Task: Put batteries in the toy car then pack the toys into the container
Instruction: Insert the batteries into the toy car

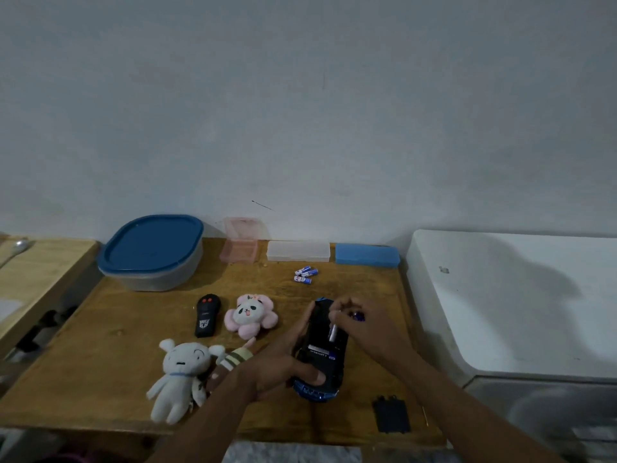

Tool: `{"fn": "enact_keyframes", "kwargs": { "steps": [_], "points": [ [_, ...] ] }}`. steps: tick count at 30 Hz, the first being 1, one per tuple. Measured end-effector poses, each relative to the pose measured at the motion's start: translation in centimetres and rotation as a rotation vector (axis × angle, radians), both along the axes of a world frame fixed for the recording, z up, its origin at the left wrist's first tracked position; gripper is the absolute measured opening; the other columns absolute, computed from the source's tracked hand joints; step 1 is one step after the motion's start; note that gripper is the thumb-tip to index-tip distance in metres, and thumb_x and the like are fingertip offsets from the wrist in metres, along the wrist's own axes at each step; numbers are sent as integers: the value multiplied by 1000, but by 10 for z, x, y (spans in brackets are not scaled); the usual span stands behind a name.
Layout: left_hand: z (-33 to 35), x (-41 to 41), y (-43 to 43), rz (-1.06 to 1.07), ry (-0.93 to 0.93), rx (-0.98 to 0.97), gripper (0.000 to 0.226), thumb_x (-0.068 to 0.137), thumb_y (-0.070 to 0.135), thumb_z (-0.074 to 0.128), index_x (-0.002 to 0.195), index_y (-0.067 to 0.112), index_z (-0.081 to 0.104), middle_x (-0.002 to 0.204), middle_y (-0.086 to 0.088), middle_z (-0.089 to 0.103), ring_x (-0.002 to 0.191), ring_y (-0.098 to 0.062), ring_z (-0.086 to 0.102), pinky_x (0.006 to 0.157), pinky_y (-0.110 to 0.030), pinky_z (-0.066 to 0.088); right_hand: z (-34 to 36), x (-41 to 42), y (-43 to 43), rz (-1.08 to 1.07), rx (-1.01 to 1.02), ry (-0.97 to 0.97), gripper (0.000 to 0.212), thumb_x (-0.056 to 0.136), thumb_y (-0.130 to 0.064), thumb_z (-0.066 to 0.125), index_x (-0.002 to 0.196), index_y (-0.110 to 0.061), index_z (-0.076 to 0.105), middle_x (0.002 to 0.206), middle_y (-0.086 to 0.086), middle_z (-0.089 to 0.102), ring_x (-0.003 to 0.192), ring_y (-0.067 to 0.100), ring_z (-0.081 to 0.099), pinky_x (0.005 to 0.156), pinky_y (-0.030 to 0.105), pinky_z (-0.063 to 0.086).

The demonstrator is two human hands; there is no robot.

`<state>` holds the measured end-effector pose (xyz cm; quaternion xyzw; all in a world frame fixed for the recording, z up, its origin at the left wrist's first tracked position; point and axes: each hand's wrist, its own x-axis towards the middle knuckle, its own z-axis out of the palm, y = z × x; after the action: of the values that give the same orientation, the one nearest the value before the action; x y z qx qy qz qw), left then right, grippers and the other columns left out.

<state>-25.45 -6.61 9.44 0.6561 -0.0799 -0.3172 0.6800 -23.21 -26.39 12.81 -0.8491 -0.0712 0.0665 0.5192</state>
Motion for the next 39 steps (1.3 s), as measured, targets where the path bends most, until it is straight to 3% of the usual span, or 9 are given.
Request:
{"fn": "enact_keyframes", "kwargs": {
  "steps": [3, 6, 9, 13, 17, 22, 29, 34, 39],
  "points": [
    [-2, 5, -2, 30, -20, 8, 115, 69, -14, 70, 148, 51, 18, 141, 3, 55, 126, -25, 55, 108, -51, 42, 6, -2, 3, -207, 314, 239, 16, 92, -27, 56, 90, -17, 68, 79, 0, 63, 61, 10, 52, 51, 23, 40],
    [-6, 7, -7, 88, -67, 19, 120, 67, -5, 78, 147, 55, 13, 140, 3, 56, 125, -27, 57, 107, -56, 41, 7, -6, 4, -313, 471, 393, 30, 93, -38, 54, 77, -13, 59, 62, 2, 52, 49, 12, 44, 45, 25, 34],
    [-5, 6, -14, 158, -138, 14, 118, 68, -4, 76, 148, 53, 11, 133, 1, 62, 119, -24, 61, 104, -53, 46, 10, -14, 6, -321, 352, 387, 37, 95, -45, 50, 72, -16, 56, 58, -1, 53, 50, 11, 49, 47, 26, 42],
    [-8, 4, -19, 259, -172, -23, 114, 69, -4, 76, 145, 54, 15, 126, 0, 66, 111, -24, 66, 92, -44, 55, 15, -19, 9, -329, 203, 357, 30, 97, -35, 51, 82, -11, 60, 63, 4, 63, 51, 11, 59, 53, 23, 51],
    [-15, 5, -16, 332, -151, -8, 120, 71, -10, 75, 147, 52, 8, 123, 6, 67, 106, -15, 68, 80, -27, 57, 18, -15, 11, -351, 45, 284, 28, 94, -30, 57, 74, -11, 60, 59, 1, 52, 49, 9, 47, 47, 22, 39],
    [-22, 9, -13, 374, -213, 52, 121, 68, -2, 78, 150, 50, 6, 129, 8, 63, 114, -14, 64, 89, -33, 53, 21, -14, 22, -314, -40, 328, 34, 94, -28, 56, 99, 3, 68, 60, -1, 46, 48, 7, 38, 34, 10, 30],
    [-18, 10, -14, 413, -304, 69, 114, 77, -15, 69, 146, 48, 3, 121, 15, 60, 96, 5, 66, 65, -11, 54, 21, -8, 44, -415, 100, 473, 22, 90, -19, 60, 93, 2, 66, 69, 6, 53, 48, 10, 41, 37, 18, 30],
    [-19, 15, -3, 379, -306, 60, 114, 77, -14, 70, 148, 46, 4, 121, 11, 63, 98, 2, 67, 68, -13, 54, 20, -6, 49, -484, 249, 548, 22, 84, -22, 70, 98, -6, 67, 95, 10, 68, 57, 12, 48, 39, 20, 30],
    [-27, 19, 8, 359, -250, 58, 115, 72, -7, 76, 153, 43, 10, 128, 5, 64, 108, -9, 66, 84, -28, 57, 23, -5, 60, -464, 280, 481, 18, 81, -20, 74, 88, -5, 69, 82, 5, 68, 53, 8, 52, 35, 15, 35]
  ]
}}
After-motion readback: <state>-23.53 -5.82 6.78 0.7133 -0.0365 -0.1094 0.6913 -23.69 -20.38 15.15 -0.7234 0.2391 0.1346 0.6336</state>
